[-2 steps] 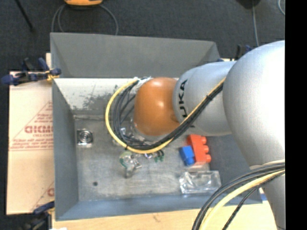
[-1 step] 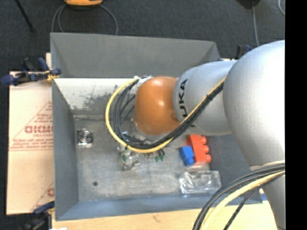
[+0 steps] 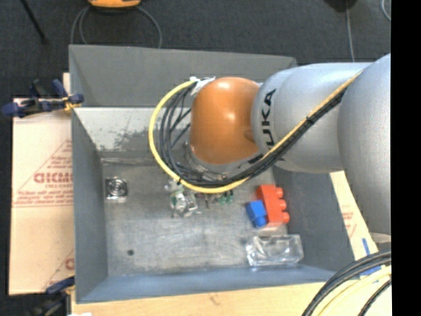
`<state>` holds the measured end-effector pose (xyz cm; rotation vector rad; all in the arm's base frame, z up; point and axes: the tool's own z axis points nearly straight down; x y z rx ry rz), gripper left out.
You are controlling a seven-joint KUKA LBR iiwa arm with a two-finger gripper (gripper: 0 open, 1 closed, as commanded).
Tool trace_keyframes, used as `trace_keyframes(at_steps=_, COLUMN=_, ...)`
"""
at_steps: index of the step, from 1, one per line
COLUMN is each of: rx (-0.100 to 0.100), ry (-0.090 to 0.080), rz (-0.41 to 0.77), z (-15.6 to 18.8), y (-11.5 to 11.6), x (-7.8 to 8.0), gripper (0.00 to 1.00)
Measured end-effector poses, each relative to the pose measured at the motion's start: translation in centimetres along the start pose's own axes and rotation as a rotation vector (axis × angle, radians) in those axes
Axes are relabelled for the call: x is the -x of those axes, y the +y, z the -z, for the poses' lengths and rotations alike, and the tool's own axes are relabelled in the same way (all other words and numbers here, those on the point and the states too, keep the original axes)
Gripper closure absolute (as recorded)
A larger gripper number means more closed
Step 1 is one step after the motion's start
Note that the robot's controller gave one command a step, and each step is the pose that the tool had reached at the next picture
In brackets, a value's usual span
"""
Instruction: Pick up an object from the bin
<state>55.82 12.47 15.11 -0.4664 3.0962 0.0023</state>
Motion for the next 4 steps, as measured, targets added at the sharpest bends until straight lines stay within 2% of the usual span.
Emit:
trace_keyframes(at_steps=1, rx=-0.003, ry=-0.001, rz=0.019, z=10.6, y=-2.0, x=0.7, gripper=1.0)
trace_keyframes(at_steps=2, rx=0.001, ry=0.01, rz=0.261, z=6.6, y=-2.1, x=0.8, gripper=1.0)
trace_keyframes(at_steps=3, rx=0.002, ry=0.01, rz=0.457, z=3.4, y=-3.2, x=1.3, gripper=1.0)
trace_keyframes(at_steps=4, rx=-0.002, ry=-0.001, rz=0.495, z=13.2, y=-3.2, x=2.2, gripper=1.0)
